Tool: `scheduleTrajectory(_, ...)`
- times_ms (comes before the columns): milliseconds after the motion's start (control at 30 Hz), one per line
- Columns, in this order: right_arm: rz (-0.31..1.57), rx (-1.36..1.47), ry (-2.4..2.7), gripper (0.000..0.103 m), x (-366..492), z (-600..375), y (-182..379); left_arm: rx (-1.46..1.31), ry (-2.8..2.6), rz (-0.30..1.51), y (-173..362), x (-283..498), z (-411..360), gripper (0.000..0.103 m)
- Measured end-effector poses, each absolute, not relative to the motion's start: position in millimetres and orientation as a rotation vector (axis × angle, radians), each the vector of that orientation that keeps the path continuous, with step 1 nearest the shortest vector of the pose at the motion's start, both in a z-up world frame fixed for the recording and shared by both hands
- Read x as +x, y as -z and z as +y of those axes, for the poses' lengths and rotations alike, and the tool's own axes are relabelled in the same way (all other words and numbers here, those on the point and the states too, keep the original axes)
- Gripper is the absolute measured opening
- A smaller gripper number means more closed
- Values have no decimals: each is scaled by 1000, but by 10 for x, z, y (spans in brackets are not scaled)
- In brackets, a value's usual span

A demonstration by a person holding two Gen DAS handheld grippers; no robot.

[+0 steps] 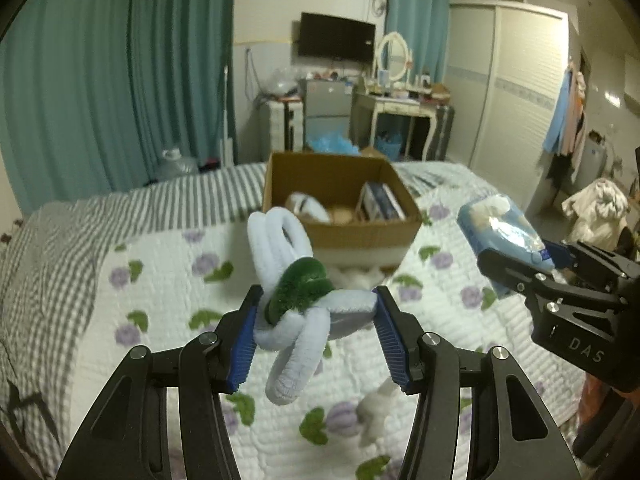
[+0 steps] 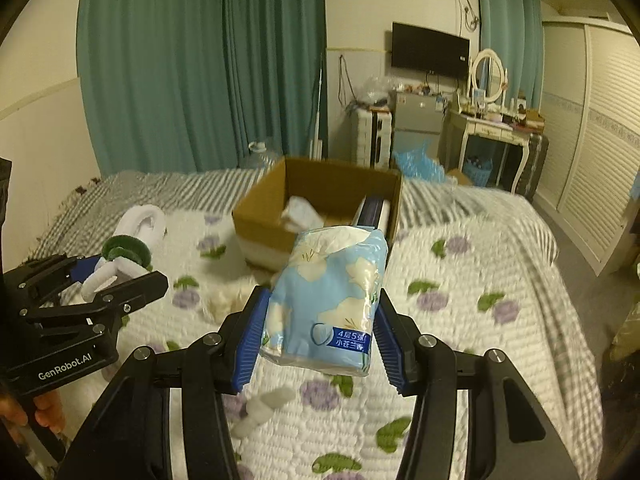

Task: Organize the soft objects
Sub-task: 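Carry both items into the box and open both tools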

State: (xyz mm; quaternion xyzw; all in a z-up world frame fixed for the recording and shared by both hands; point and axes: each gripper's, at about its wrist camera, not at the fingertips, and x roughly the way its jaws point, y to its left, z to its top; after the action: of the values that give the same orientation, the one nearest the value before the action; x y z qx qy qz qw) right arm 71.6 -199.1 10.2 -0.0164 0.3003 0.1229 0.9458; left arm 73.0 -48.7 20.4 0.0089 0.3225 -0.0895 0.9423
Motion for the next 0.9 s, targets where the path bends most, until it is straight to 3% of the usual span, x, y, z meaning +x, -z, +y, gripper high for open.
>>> scheduleTrajectory(433,547,-45,-253,51,1467,-2094,-471,55,204,612,-376,1520,-585,53)
scheduleTrajectory(900,615,-46,-298,51,2960,-1917,34,111,245,635,144,2676,-789,53)
